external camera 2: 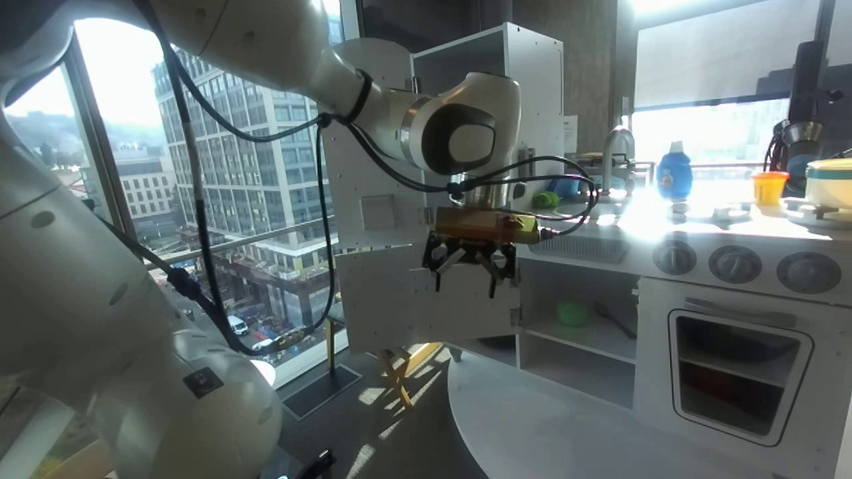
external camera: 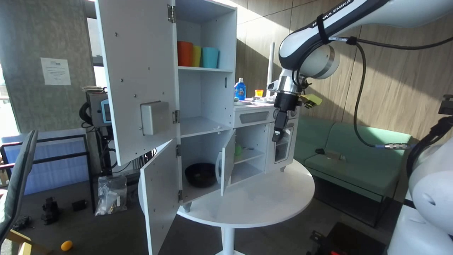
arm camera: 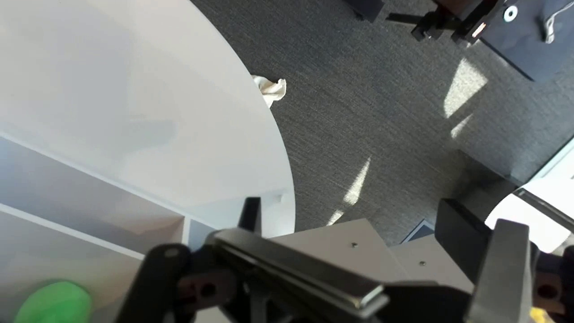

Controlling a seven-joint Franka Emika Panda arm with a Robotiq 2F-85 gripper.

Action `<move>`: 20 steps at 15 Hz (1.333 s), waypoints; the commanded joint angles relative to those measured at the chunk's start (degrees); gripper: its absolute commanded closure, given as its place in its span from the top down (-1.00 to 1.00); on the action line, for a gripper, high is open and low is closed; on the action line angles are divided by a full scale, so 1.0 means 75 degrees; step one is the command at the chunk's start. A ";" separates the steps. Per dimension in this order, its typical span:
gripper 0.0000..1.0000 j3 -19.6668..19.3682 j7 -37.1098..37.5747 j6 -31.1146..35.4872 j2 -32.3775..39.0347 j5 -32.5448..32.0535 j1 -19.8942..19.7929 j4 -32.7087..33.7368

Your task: Open the cabinet and oven doors.

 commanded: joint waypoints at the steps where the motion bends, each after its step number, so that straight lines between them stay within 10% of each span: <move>1: 1.00 -0.0147 0.0693 0.0350 0.1547 0.0741 -0.0146 0.1482; 8: 1.00 -0.0049 0.2775 0.0918 0.2843 0.1040 -0.0825 0.2818; 15: 1.00 -0.0541 0.4240 0.1903 0.2493 0.0390 -0.2000 0.1465; 20: 1.00 -0.0719 0.5814 0.1466 0.3048 0.0537 -0.2410 0.2117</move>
